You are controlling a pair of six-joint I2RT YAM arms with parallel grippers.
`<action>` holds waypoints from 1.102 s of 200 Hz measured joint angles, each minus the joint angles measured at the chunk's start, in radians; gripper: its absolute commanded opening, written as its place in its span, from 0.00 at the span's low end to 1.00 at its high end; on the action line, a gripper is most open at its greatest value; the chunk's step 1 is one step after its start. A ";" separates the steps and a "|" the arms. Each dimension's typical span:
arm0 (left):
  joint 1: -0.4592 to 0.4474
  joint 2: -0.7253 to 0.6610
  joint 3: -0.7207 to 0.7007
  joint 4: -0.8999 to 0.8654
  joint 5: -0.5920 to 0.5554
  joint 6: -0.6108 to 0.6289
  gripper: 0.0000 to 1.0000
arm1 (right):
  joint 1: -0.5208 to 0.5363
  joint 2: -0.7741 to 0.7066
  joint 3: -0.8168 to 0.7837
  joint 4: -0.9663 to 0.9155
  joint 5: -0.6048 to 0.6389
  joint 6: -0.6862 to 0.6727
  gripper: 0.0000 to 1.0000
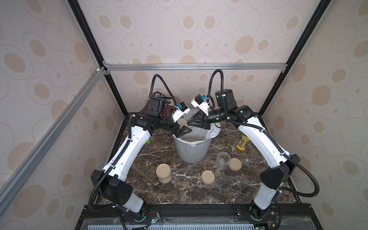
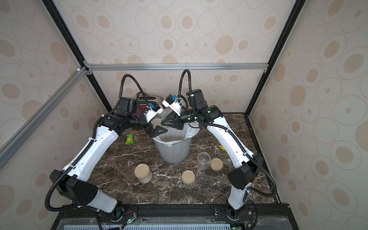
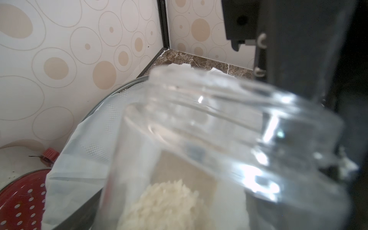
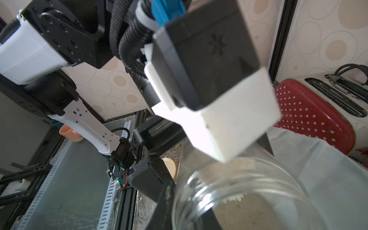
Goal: Empty moldy rice from jars
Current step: Pour the moldy rice from the jar into the trash bin.
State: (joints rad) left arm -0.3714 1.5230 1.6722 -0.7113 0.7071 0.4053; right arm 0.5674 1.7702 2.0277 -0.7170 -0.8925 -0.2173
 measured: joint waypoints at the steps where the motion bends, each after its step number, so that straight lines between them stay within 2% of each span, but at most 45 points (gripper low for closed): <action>1: 0.000 -0.002 -0.002 0.002 0.000 0.000 0.99 | 0.000 0.000 0.000 0.000 0.000 0.001 0.00; 71: -0.002 -0.076 -0.056 0.061 -0.068 0.008 0.99 | 0.011 -0.021 -0.006 0.027 0.022 0.039 0.00; 160: -0.003 -0.158 -0.123 0.085 -0.166 0.108 0.99 | 0.032 -0.022 -0.013 0.027 0.034 0.071 0.00; 220: -0.005 -0.209 -0.134 0.105 -0.177 0.148 0.99 | 0.001 -0.014 -0.030 0.020 0.140 0.124 0.00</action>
State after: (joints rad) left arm -0.3759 1.3140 1.5383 -0.6060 0.5304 0.5537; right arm 0.5686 1.7565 1.9980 -0.6971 -0.7528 -0.0933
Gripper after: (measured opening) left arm 0.989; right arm 0.134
